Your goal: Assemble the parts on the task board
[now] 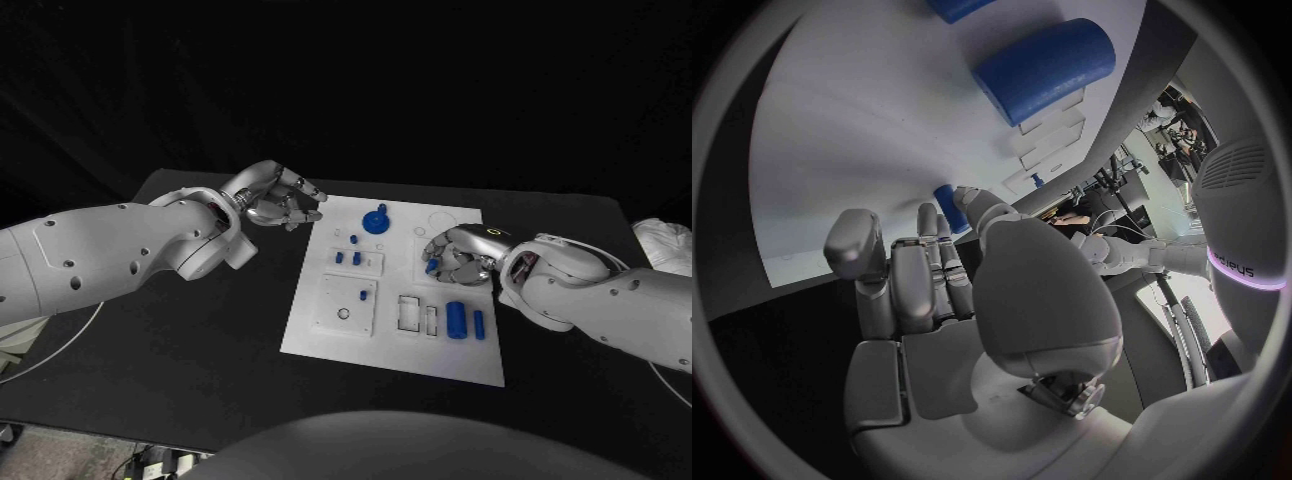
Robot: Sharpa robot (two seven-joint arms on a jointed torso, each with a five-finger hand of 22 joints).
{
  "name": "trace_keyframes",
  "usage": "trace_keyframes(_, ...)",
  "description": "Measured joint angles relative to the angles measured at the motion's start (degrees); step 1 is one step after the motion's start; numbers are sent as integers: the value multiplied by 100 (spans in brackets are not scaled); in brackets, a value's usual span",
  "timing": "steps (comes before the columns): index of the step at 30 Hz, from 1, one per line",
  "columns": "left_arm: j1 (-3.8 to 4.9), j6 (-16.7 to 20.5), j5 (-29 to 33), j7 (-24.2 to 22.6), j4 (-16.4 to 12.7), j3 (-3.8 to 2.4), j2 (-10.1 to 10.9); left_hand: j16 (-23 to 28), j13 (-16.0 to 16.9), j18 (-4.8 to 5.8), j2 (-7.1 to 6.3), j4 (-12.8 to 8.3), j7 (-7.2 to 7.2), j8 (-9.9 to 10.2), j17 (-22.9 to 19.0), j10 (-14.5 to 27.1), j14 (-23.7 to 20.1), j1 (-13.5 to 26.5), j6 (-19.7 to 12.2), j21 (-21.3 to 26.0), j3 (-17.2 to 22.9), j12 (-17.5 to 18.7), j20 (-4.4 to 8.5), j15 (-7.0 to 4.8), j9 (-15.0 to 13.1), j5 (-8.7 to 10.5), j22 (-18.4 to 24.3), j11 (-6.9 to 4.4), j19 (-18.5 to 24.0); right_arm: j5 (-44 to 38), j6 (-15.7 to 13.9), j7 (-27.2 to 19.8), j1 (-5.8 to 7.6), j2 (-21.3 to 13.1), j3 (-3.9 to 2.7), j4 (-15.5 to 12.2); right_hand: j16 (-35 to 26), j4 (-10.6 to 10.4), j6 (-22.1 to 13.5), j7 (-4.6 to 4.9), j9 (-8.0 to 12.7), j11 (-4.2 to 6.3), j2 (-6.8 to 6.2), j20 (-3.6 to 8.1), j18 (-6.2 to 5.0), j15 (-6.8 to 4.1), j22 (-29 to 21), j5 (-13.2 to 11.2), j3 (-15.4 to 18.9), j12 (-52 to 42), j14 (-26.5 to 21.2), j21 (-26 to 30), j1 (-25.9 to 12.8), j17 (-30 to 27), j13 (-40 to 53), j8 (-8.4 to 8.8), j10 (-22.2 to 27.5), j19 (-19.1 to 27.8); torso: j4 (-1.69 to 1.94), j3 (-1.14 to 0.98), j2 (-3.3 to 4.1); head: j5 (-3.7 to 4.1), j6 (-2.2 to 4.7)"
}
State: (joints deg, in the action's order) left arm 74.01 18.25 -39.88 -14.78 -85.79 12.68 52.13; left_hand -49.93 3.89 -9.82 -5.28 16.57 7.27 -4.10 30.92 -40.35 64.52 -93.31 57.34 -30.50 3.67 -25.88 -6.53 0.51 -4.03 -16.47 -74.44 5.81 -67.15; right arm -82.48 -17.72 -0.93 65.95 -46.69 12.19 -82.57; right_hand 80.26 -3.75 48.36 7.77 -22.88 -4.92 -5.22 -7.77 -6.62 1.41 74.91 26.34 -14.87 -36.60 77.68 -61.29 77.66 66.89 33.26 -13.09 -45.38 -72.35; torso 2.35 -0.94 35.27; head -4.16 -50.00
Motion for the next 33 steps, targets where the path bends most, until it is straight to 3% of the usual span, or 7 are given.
trace_keyframes(7, 0, -24, 0, 17, 0, 0, 5, 0, 0, 0, 16, 9, 18, 0, -15, 0, 0, -16, 18, 29, 9, -27, 0, 0, 0, 0, -5, 0, 0, 39, 2, -45, -32, 48, -3, 58, 0, 170, 345, -22, -338, 46, -10, 33, 0, -21, 0, 561, -201, -67, -21, -4, 125, -14, 23, -473, -167, -10, 4, -3, 4, -20, 0)
trace_keyframes(10, 0, -31, 0, 26, 0, 0, 7, -1, 0, 0, 33, 16, 18, 0, -16, -12, -2, -33, 18, 34, 16, -27, 0, 2, 0, 0, -12, 12, 0, 60, -22, -76, -37, 46, -4, 58, 0, 225, 357, -32, -573, 75, -15, 63, 0, -52, -1, 663, -256, -89, 11, -55, 131, -14, 27, -735, -254, -22, 0, 0, 4, -30, 0)
trace_keyframes(13, -1, -39, 0, 35, 0, 0, 8, -21, 0, 0, 40, 16, 18, 0, -21, -21, -21, -40, 18, 33, 16, -27, 0, 21, 0, 0, -11, 21, 0, 93, -70, -112, -42, 5, -4, 26, 0, 273, 355, -34, -618, 86, -7, 82, 0, -52, 2, 711, -303, -89, 11, -112, 140, -13, 10, -962, -290, -41, -1, 0, 5, -40, 0)
trace_keyframes(22, -4, -63, 0, 54, -6, 0, 8, -21, 0, 0, 46, 1, 39, 0, -28, -21, -21, -46, 40, 33, 31, -53, 0, 21, 0, 0, -18, 21, 0, 283, -314, -179, -1, -332, -11, -422, 0, 322, 331, -55, -618, 94, -9, 103, 0, -72, 4, 716, -348, -89, 31, -160, 202, 7, 7, -1112, -379, -62, 0, 4, 3, -37, 0)
trace_keyframes(28, -5, -73, 0, 72, -10, 1, 20, -21, 0, 0, 46, 1, 39, 0, -35, -21, -20, -46, 40, 57, 31, -53, 0, 21, -4, 0, -17, 21, 0, 434, -368, -183, 265, -504, -21, -730, 0, 322, 308, -51, -618, 93, -1, 103, 0, -93, 4, 716, -349, -89, 52, -160, 210, 5, 3, -1154, -378, -62, -11, 7, 4, -23, 0)
trace_keyframes(33, -6, -75, 0, 86, -5, 1, -8, -21, 0, 0, 46, 1, 39, 0, -35, -21, -21, -46, 40, 56, 31, -53, 0, 21, -4, 0, -17, 21, 0, 539, -331, -144, 499, -621, -28, -973, 0, 337, 262, -11, -619, 92, 5, 103, 0, -93, 3, 714, -364, -89, 52, -160, 216, -13, -12, -1196, -378, -62, 7, 8, 1, 19, 0)
